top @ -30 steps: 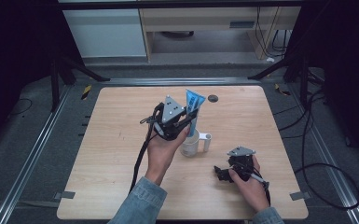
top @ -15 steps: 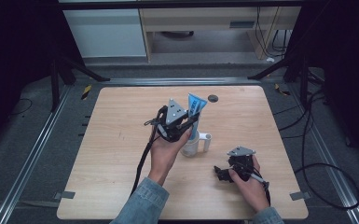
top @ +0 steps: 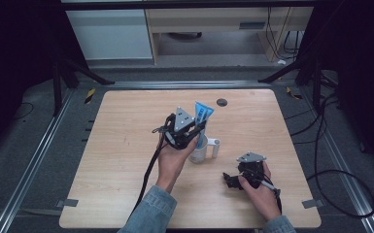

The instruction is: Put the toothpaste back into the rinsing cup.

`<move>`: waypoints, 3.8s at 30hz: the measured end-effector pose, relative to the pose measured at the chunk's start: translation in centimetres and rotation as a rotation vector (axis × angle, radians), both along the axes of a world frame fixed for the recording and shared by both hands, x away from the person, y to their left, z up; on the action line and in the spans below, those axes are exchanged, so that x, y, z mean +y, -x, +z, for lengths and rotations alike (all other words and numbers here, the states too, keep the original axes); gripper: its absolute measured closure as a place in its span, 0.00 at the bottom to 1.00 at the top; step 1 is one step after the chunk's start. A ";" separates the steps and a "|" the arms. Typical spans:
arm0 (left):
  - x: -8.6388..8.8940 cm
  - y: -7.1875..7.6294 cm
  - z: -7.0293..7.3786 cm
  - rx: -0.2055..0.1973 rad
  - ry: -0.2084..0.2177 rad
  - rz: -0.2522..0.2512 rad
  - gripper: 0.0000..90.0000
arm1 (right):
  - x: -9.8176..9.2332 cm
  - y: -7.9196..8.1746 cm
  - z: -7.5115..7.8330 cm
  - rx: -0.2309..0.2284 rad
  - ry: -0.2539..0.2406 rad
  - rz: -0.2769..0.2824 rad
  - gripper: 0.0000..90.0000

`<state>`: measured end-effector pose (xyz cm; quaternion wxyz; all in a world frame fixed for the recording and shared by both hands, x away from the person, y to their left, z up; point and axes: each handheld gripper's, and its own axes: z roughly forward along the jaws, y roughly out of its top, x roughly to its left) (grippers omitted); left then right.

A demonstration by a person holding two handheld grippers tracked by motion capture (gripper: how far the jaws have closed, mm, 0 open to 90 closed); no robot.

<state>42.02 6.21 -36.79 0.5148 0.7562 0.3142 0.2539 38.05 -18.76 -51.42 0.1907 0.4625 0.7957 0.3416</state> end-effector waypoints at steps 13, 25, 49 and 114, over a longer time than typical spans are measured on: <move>0.3 -0.4 -1.5 0.029 -0.016 0.001 0.81 | 0.0 0.0 0.0 0.000 0.000 0.001 0.00; 0.5 -0.5 -2.2 0.043 -0.012 0.005 0.81 | 0.0 0.0 0.0 0.000 0.000 0.000 0.00; 0.9 -0.6 -2.7 0.063 -0.031 0.005 0.81 | 0.0 0.0 0.0 0.000 0.000 0.000 0.00; -0.3 -1.8 -4.2 0.145 -0.069 0.004 0.79 | 0.0 0.0 0.0 -0.001 0.001 0.002 0.00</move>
